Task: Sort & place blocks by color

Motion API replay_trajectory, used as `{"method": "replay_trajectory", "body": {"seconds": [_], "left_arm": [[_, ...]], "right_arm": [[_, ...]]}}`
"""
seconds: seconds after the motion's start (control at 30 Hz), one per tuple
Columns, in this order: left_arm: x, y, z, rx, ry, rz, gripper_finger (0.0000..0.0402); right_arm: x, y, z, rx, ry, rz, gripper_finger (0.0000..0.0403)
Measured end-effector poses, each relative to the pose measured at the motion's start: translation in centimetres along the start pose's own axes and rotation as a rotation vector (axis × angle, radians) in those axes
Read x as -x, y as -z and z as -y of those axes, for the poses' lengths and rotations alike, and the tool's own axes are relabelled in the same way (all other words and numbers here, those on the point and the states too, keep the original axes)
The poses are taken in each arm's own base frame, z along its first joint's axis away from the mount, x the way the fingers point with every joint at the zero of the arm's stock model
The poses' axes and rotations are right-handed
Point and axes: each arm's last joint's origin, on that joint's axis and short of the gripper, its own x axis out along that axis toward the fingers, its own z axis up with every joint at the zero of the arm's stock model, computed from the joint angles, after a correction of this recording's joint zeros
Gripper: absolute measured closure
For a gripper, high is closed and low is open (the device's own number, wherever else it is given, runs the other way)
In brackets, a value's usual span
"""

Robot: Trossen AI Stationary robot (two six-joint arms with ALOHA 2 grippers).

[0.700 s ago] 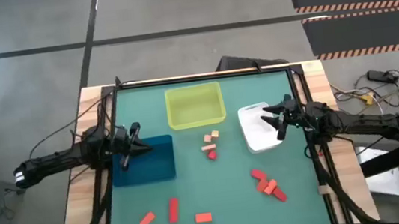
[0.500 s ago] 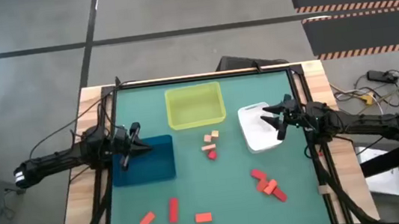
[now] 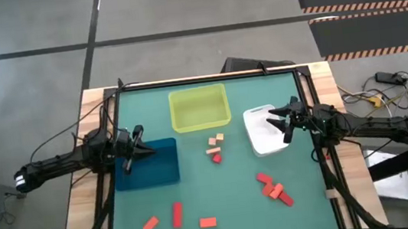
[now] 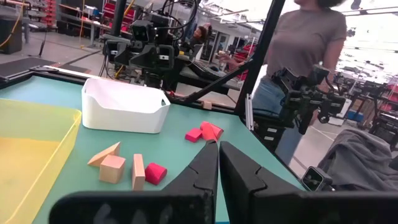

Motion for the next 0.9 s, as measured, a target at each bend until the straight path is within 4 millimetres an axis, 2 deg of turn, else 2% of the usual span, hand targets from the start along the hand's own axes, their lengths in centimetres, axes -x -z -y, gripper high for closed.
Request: {"method": "replay_trajectory", "body": {"seconds": [0.9], "left_arm": [[0.00, 0.00, 0.01, 0.000, 0.000, 0.000, 0.0402]], "right_arm": [[0.00, 0.00, 0.00, 0.000, 0.000, 0.000, 0.0216]]}}
